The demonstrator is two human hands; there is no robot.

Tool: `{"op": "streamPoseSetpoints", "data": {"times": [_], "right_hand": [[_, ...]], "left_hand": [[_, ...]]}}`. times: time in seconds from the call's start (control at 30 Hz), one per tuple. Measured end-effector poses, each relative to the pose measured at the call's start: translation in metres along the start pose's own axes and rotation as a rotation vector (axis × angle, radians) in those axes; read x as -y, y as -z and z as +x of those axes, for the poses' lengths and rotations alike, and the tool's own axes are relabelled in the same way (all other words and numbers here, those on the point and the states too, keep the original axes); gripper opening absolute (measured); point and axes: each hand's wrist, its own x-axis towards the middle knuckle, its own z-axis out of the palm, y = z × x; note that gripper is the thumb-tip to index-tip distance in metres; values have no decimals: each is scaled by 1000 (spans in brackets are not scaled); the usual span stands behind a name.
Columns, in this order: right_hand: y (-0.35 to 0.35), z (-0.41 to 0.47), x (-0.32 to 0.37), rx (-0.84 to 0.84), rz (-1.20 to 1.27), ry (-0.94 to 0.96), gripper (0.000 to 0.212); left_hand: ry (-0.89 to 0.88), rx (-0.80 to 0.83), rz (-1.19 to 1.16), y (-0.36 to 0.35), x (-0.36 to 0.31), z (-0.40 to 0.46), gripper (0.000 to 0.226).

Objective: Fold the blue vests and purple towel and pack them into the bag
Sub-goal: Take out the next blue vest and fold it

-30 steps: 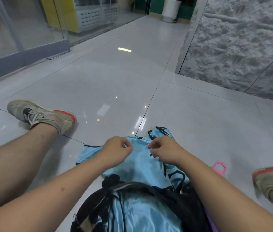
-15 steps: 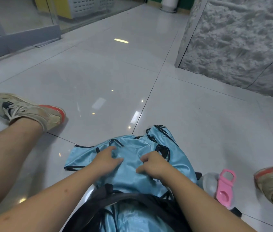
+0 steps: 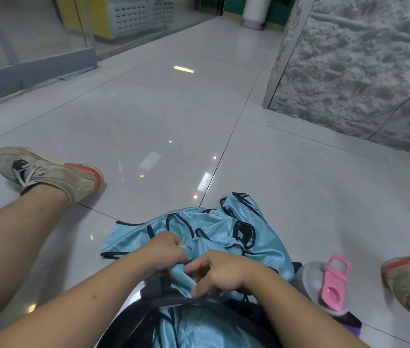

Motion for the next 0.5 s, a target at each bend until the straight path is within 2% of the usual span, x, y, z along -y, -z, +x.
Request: {"op": "streamPoseSetpoints", "data": {"times": [0.07,0.17,0.2,0.23,0.27,0.3,0.33,0.37,0.43,0.47,0.5], "right_hand": [[3,-3,0,-50,54,-66,23],[15,4,-8,-416,2,-177,21],[18,6,-12,-550,-44,-189,34],[18,9,-16,-651,-120,-184,59],[18,9,-18,-657,-216,-179,90],[14,8,-18,-595,-309,-193,110],[10,9,-17,-539,-383,-206,111],[8,11,-18,-519,-438,-217,94],[5,14,-21,-587,-442,-237,34],[6,14,-22,-646,-403,-246,19],[8,15,-23,-686,-357,-252,20]], "left_hand": [[-38,-30,-67,2,3,0,19],[-82,-112,-167,6,9,-4,30],[-90,-108,-199,7,11,-4,32],[-98,-83,-254,7,13,-5,35],[-100,-49,-330,7,13,-7,38],[-91,-16,-419,7,13,-9,39],[-79,18,-513,7,12,-11,38],[-68,50,-609,7,9,-12,39],[-53,83,-782,8,3,-15,52],[-52,87,-839,10,1,-16,60],[-52,88,-878,12,0,-17,69]]}}
